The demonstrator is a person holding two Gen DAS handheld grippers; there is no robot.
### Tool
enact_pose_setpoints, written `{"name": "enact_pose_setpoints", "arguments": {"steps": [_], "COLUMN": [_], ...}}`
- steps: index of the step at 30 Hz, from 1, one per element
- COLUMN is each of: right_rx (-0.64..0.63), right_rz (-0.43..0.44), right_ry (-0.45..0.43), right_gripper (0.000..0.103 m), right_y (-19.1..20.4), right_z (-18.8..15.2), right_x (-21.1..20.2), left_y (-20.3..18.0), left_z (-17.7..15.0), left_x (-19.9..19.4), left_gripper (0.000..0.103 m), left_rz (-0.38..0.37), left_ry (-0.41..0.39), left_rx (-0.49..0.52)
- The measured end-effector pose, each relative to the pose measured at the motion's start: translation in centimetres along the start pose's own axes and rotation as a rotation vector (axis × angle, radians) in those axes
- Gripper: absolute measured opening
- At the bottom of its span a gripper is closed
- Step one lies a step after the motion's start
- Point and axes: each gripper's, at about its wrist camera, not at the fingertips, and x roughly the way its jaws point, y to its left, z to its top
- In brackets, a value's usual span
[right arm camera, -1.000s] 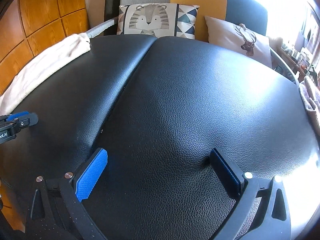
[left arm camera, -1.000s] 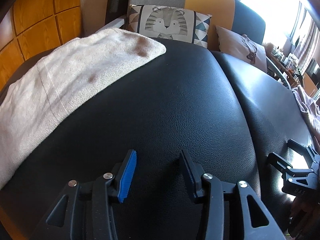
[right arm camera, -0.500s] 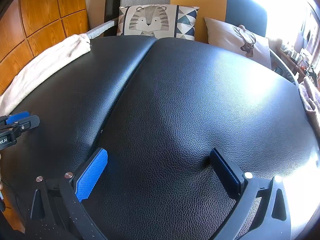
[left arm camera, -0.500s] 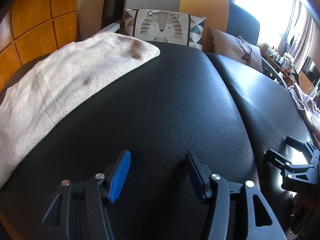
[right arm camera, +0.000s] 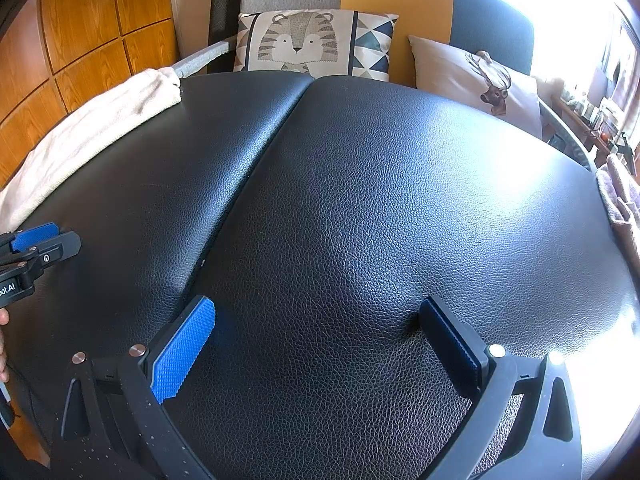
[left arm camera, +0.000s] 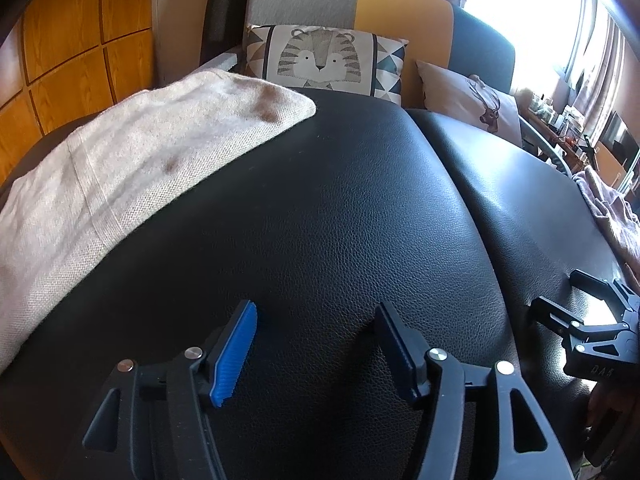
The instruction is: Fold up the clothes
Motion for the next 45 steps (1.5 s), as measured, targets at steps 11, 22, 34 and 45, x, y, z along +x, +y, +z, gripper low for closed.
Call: {"name": "enact_pose_setpoints", "arguments": {"steps": [11,22,34,45], "right_rx": [0.0,0.0,0.001,0.003], "right_rz": [-0.001,-0.001,-0.001,0.002], "right_ry": [0.0,-0.001,-0.001,-0.001], "right_gripper": [0.103,0.103,0.103,0.103], "right_y": [0.03,-0.01,0.02,0.01], "right_z": [0.02,-0.01,-0.03,0.05], "right_x": [-0.03,-0.06,-0.04,-0.02], "left_y": [0.09,0.03,0.12,0.16], "left_z": [0.07,0.11,-0.02,-0.38], "left_x": [0.05,0.08,0.02,-0.31], "left_gripper": [0.063,0.063,0.063,0.064], "left_rz": [-0.001,-0.001,-0.004,-0.004], "left_ry": [-0.004,-0.013,-0.025,-0.042], "left_rx": [0.006,0.009,0.01,0.01]}}
